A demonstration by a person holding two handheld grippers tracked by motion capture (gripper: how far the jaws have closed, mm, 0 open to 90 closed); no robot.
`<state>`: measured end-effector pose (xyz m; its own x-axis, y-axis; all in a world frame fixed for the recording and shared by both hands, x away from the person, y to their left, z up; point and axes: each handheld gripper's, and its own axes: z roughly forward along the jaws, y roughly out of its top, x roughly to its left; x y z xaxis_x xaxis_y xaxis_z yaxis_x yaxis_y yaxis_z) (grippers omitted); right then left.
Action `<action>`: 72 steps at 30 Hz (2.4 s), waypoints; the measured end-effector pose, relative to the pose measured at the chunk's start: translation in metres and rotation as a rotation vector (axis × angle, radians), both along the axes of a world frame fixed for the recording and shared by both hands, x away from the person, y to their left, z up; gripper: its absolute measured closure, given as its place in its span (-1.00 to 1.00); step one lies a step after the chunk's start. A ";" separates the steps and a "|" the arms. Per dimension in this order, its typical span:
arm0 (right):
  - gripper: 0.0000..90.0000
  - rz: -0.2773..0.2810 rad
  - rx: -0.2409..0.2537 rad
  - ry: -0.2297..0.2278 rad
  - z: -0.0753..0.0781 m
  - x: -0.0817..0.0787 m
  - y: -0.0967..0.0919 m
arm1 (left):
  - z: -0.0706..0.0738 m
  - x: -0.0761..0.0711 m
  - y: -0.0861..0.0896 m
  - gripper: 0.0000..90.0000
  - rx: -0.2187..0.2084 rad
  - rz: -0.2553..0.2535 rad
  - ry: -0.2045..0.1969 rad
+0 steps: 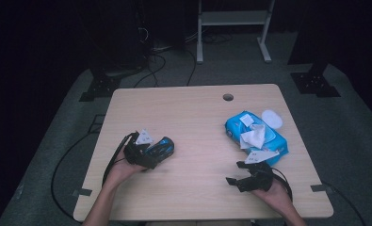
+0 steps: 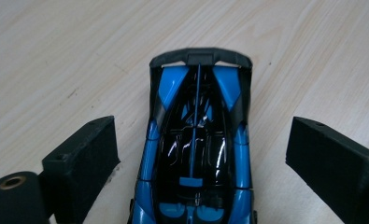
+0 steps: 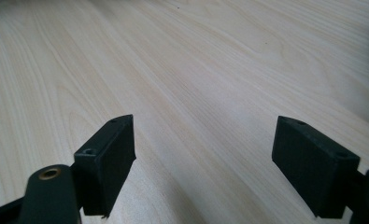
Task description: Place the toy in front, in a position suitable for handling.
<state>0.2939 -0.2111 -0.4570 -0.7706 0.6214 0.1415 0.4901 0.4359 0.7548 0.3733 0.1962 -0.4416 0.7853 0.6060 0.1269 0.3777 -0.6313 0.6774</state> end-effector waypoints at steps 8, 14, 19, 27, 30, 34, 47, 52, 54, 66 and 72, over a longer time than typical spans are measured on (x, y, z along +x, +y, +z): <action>-0.55 0.014 -0.001 0.003 0.002 0.000 0.002 | -0.006 0.008 0.002 -0.69 -0.001 0.002 0.049; -0.55 0.025 0.001 0.003 0.005 0.000 0.004 | -0.008 0.014 -0.003 -0.69 0.066 -0.024 0.095; -0.55 0.035 -0.003 0.005 0.005 0.000 0.005 | -0.011 0.022 -0.010 -0.57 0.106 -0.053 0.153; -0.54 0.038 -0.003 0.010 0.004 0.000 0.005 | -0.018 0.026 -0.007 -0.52 0.083 -0.047 0.192; -0.54 0.042 -0.006 0.012 0.003 0.000 0.006 | -0.018 0.027 -0.005 -0.43 0.080 -0.049 0.192; -0.54 0.041 -0.004 0.008 0.004 -0.001 0.007 | -0.016 0.026 -0.006 -0.43 0.100 -0.044 0.192; -0.53 0.031 0.011 -0.001 0.006 -0.001 0.003 | -0.015 0.024 -0.005 -0.42 0.108 -0.051 0.182; -0.53 0.031 0.013 -0.002 0.006 -0.001 0.003 | -0.014 0.024 -0.005 -0.42 0.112 -0.051 0.181; -0.53 0.029 0.015 -0.001 0.007 -0.001 0.003 | -0.013 0.024 -0.004 -0.42 0.108 -0.048 0.175; -0.53 0.023 0.018 -0.005 0.008 0.000 0.002 | 0.003 0.017 -0.014 -0.42 0.101 -0.082 0.136; -0.53 0.004 0.038 -0.023 0.013 -0.001 -0.006 | 0.011 0.003 -0.053 -0.42 0.104 -0.179 0.111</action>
